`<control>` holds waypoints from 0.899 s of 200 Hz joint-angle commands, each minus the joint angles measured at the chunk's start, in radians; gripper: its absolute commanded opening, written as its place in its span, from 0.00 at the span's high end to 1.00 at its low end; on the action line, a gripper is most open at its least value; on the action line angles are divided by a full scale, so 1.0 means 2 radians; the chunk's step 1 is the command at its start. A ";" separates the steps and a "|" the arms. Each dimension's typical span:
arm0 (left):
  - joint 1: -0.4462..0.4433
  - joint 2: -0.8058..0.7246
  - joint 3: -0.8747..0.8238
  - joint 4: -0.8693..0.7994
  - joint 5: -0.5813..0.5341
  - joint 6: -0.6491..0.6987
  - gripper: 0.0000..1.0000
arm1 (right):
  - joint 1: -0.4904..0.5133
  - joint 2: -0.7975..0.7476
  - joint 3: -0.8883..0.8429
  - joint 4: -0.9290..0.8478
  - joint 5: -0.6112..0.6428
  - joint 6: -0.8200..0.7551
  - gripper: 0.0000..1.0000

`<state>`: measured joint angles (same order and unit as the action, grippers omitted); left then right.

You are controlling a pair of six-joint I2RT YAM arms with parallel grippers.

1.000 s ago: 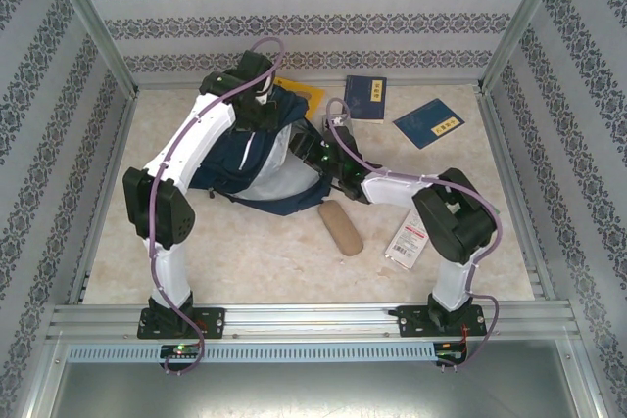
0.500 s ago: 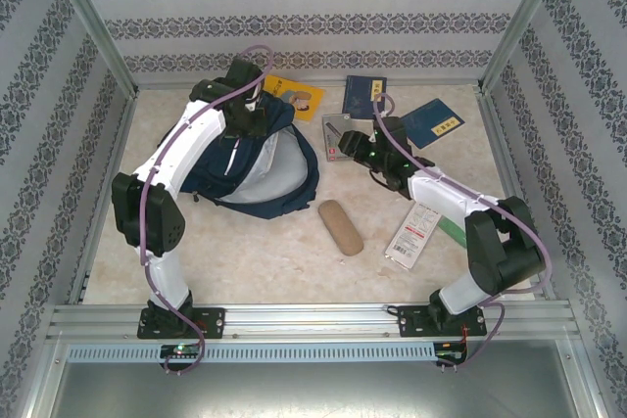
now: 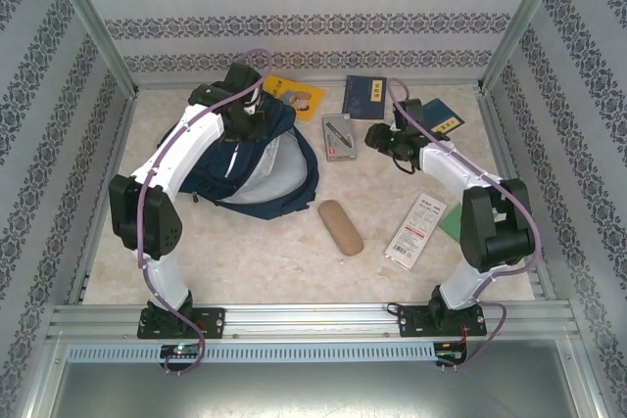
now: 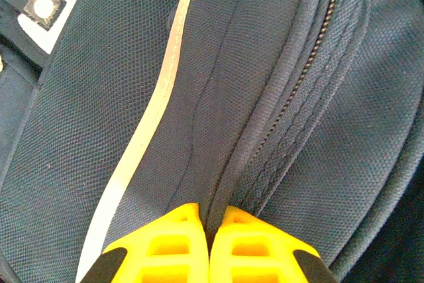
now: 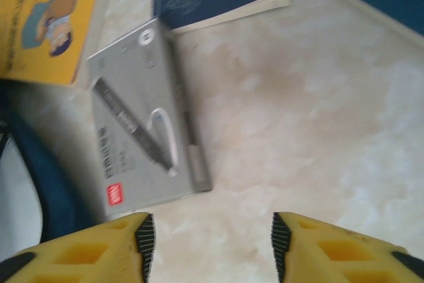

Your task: Pack books, pencil case, and school supplies into a backpack

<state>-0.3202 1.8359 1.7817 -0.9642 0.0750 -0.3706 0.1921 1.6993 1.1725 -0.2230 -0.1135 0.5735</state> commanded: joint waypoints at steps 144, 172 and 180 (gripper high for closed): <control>0.005 -0.044 -0.095 0.046 0.044 -0.035 0.74 | -0.125 0.263 0.285 -0.179 0.040 0.037 1.00; 0.005 -0.051 -0.091 0.045 0.043 -0.040 0.50 | -0.128 0.292 0.319 -0.211 0.013 0.031 1.00; 0.005 -0.052 -0.088 0.045 0.044 -0.042 0.46 | -0.127 0.290 0.314 -0.212 0.004 0.030 1.00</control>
<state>-0.3202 1.7844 1.5967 -0.8745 0.1570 -0.4297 -0.0555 2.2597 1.7691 -0.5701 -0.0654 0.6323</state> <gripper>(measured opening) 0.495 0.042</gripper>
